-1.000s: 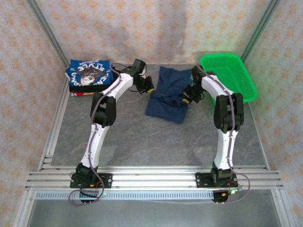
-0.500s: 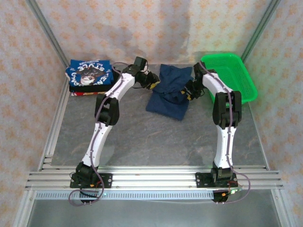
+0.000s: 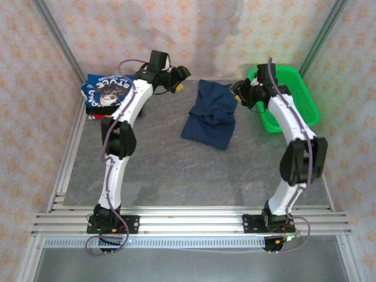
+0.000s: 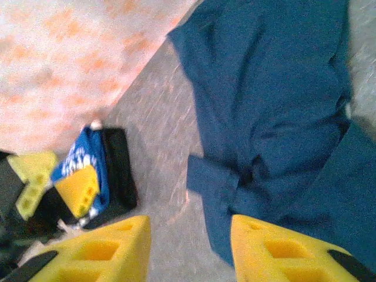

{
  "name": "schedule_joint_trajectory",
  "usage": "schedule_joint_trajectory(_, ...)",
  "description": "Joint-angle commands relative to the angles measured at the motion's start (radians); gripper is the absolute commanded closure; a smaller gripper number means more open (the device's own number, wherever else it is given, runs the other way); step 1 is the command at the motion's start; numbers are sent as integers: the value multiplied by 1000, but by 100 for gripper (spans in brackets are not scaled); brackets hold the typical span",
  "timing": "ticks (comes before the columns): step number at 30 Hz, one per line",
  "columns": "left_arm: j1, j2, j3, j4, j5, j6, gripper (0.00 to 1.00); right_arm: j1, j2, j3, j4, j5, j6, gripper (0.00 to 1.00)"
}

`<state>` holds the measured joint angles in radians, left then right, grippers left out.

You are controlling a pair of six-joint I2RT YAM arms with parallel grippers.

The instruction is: Fold and stack the t-shirts

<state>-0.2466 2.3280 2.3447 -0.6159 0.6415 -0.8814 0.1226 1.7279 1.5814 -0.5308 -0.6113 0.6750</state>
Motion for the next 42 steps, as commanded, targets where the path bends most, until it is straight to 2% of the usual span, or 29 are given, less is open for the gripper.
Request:
schedule_joint_trajectory(1, -32, -157, -216, -59, -45, 135, 43, 77, -25, -178, 66, -28, 21, 76)
schedule_joint_trajectory(3, -45, -232, -379, -15, -36, 154, 57, 105, -19, -256, 136, -32, 62, 88)
schedule_joint_trajectory(5, -66, -272, -503, -2, -30, 178, 76, 129, 8, -320, 229, -53, 105, 94)
schedule_joint_trajectory(7, -90, -274, -583, -2, -17, 203, 87, 147, 40, -343, 275, -48, 120, 97)
schedule_joint_trajectory(10, -112, -241, -636, 3, 0, 220, 96, 155, 98, -342, 289, -39, 122, 100)
schedule_joint_trajectory(13, -127, -185, -611, 3, -3, 224, 97, 153, 148, -329, 295, -34, 119, 100)
schedule_joint_trajectory(21, -152, 25, -395, -12, -42, 180, 97, 132, 284, -240, 289, 21, 127, 100)
schedule_joint_trajectory(26, -152, 144, -190, -39, -64, 154, 96, 100, 346, -161, 290, 47, 130, 100)
schedule_joint_trajectory(29, -145, 245, -13, -95, -74, 141, 96, 71, 374, -125, 320, 62, 151, 100)
schedule_joint_trajectory(33, -131, 308, 142, -81, -32, 94, 93, 34, 378, -70, 417, 47, 196, 94)
schedule_joint_trajectory(38, -127, 293, 159, -75, -6, 115, 85, -17, 391, 33, 378, 105, 199, 81)
schedule_joint_trajectory(42, -113, 240, 34, -88, -25, 159, 79, -25, 379, 84, 348, 96, 192, 78)
